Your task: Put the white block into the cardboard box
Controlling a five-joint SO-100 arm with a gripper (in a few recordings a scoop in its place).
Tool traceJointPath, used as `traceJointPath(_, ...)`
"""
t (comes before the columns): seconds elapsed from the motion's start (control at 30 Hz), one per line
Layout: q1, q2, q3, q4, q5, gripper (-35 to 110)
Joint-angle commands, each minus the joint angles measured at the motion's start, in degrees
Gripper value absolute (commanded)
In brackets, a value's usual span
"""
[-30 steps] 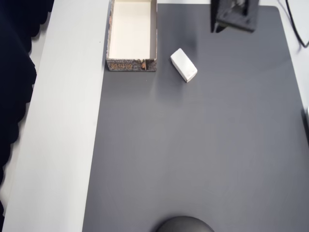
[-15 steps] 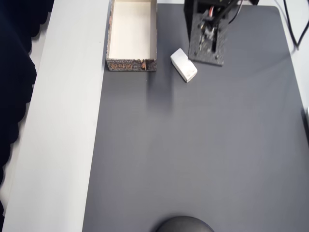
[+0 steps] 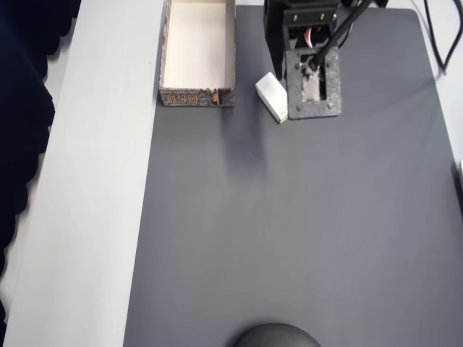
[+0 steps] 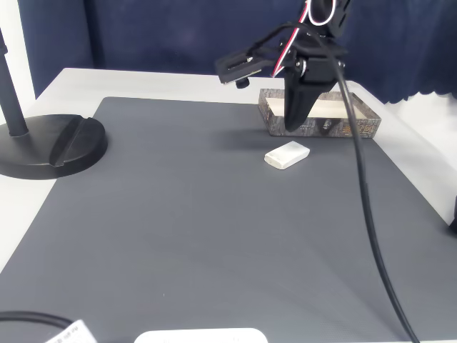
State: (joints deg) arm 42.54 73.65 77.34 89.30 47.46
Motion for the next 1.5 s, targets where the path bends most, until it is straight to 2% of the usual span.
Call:
traceJointPath(0.0, 0.3, 0.1, -4.6, 1.5, 8.0, -2)
traceJointPath(0.1, 0.4, -0.2, -4.6, 1.3, 15.7, -2)
traceJointPath(0.53, 0.0, 0.4, -4.5, 1.4, 16.2, -2)
traceJointPath(0.7, 0.5, 0.4, -5.0, 0.9, 26.1, -2)
traceJointPath(1.47, 3.4, -3.3, -6.3, 0.8, 31.7, -2)
